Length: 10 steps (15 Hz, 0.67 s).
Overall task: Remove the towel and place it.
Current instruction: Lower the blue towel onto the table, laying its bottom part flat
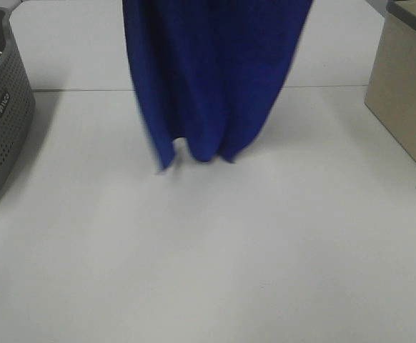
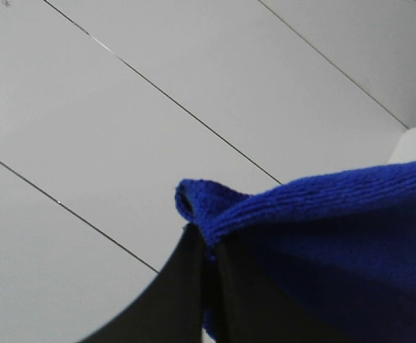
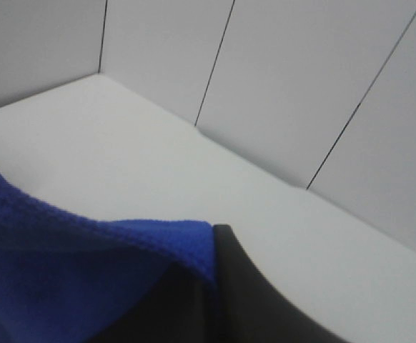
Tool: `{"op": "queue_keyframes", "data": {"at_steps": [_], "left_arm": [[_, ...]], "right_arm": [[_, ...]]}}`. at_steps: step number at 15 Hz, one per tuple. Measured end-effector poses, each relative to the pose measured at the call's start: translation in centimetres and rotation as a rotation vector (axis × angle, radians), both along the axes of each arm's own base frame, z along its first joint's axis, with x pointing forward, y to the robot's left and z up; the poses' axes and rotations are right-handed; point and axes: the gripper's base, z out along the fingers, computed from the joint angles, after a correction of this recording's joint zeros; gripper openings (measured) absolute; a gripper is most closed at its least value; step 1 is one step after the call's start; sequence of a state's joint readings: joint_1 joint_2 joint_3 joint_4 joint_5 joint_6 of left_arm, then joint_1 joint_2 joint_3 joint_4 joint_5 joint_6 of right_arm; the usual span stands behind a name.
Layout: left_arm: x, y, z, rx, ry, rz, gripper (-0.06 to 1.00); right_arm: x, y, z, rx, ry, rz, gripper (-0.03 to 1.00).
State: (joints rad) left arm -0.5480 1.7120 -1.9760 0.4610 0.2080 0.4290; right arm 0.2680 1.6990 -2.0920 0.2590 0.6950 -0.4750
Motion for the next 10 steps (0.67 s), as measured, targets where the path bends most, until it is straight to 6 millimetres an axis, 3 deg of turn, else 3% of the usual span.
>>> {"op": "queue_keyframes", "data": {"at_steps": [6,10], "left_arm": [[5.2,0.8,-2.7,-0.048,-0.157,-0.03,0.01],[5.6,0.8,-3.0,-0.029,-0.195,-0.035,0.01]], "right_arm": [[4.7,0.7,-1.7,0.027,-0.19,-0.059,0.02],[5.5,0.7,-1.9,0.011,-0.256,-0.079,0.02]]}}
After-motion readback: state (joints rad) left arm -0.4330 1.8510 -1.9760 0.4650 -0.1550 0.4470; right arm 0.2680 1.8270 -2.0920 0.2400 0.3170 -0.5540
